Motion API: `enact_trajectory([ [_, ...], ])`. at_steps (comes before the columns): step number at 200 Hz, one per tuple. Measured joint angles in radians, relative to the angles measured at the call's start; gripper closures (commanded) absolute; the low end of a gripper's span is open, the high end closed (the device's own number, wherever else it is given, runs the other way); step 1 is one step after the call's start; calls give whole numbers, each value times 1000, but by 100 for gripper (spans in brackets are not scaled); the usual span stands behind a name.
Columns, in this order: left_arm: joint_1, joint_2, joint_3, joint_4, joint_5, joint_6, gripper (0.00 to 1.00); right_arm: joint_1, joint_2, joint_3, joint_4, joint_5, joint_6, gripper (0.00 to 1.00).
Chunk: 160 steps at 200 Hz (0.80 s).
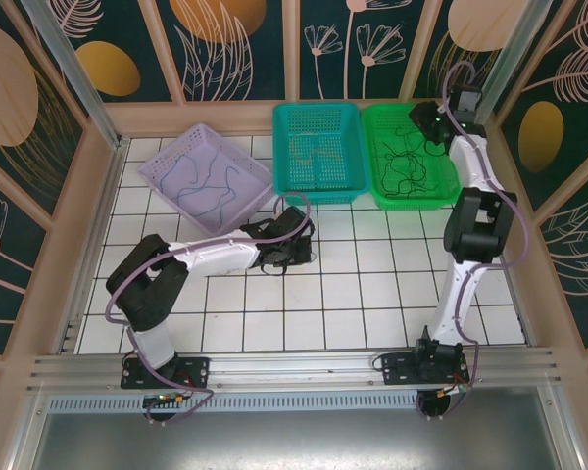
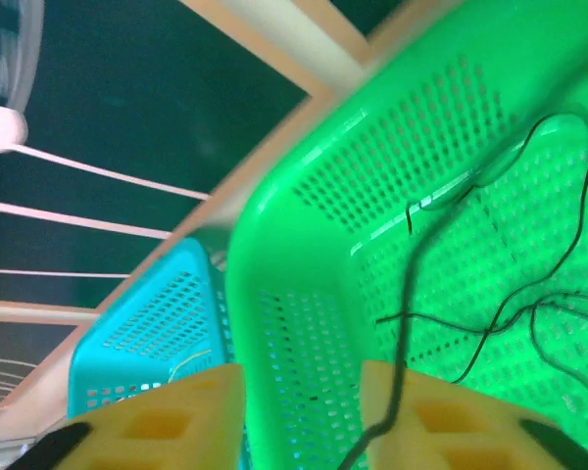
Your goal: Untangle the cables
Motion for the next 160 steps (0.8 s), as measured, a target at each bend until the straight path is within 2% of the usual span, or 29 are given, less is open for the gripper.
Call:
enact_trajectory([
  [17, 0, -33, -3, 1, -3, 0, 100, 14, 35, 39, -66, -5, -10, 39],
  [47, 0, -101, -28, 18, -2, 6, 100, 28, 5, 43, -117, 19, -5, 36],
  [91, 0, -172, -69, 43, 13, 54, 100, 32, -187, -29, -144, 56, -6, 32],
  [112, 0, -188, -73, 45, 21, 65, 100, 34, -232, -27, -154, 54, -14, 31],
  [141, 0, -189, -74, 50, 34, 69, 100, 38, -183, 19, -211, 32, -40, 31],
  [160, 0, -189, -74, 51, 35, 69, 100, 47, -81, 75, -259, 44, -70, 32],
])
